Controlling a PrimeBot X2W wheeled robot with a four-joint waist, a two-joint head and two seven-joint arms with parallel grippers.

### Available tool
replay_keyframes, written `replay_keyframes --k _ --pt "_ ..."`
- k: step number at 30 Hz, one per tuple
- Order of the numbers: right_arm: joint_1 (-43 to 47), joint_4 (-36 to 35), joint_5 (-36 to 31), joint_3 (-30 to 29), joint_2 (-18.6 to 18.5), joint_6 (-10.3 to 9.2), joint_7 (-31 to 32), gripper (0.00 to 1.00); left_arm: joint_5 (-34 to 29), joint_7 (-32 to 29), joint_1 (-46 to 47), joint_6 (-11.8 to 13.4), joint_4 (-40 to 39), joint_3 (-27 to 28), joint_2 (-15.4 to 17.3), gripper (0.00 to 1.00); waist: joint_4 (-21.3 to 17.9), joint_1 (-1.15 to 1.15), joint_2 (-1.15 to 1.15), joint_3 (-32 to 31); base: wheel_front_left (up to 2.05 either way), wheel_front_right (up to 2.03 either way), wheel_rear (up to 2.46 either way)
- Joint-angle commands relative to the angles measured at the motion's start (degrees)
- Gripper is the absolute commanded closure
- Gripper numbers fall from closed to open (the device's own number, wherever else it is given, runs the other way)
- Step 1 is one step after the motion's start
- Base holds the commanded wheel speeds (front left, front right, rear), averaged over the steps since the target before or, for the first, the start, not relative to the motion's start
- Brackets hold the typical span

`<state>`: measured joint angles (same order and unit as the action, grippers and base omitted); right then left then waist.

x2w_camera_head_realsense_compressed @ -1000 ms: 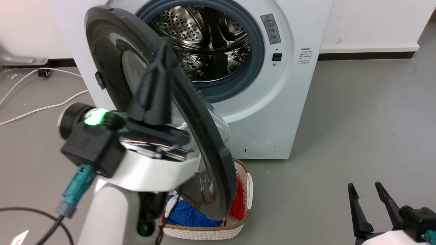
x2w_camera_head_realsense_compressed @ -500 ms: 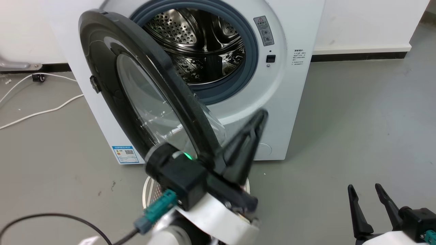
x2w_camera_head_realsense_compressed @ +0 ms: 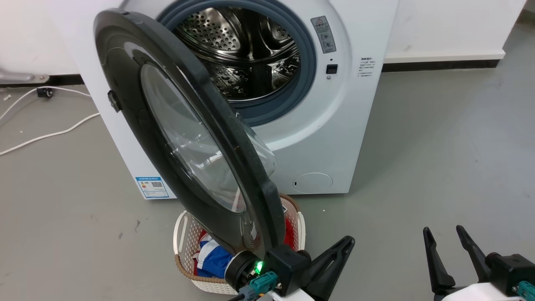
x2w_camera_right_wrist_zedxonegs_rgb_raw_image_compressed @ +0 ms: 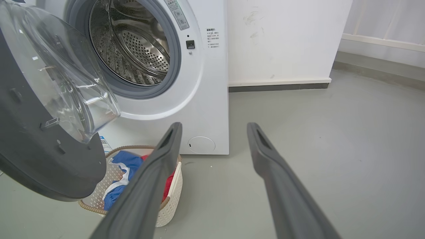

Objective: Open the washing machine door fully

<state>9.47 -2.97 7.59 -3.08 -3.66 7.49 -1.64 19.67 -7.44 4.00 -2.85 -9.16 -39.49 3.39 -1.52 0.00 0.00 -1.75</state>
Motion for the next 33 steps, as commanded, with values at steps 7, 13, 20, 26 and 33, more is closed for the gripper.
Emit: replay_keyframes --k 7,13,20,26,33 --pt "-1.0 0.7 0.4 -0.2 -0.1 0.01 -0.3 0.00 -0.6 3.9 3.3 2.1 7.2 2.1 -0.1 1.00 -1.4 0.00 0.00 1.1 0.00 0.00 0.00" --pt "-1.4 1.3 1.2 -0.1 0.3 0.01 -0.3 0.00 0.7 6.2 6.8 4.2 12.4 4.7 -0.3 1.00 -1.8 0.00 0.00 1.8 0.00 0.00 0.00" --pt "-2.2 1.9 1.0 0.2 0.4 0.01 -0.5 0.00 1.9 6.0 9.4 5.5 16.7 6.3 -0.3 1.00 -1.9 0.00 0.00 2.2 0.00 0.00 0.00" --pt "-2.3 2.6 2.1 0.4 0.5 0.01 -0.5 0.00 2.7 6.1 10.1 7.0 18.6 6.9 -0.4 1.00 -1.7 0.00 0.00 2.3 0.00 0.00 0.00" --pt "-2.4 3.0 1.9 0.0 0.6 0.01 -0.7 0.00 3.5 6.9 8.8 8.8 19.1 8.0 0.1 1.00 -0.8 0.00 0.00 1.9 0.00 0.00 0.00"
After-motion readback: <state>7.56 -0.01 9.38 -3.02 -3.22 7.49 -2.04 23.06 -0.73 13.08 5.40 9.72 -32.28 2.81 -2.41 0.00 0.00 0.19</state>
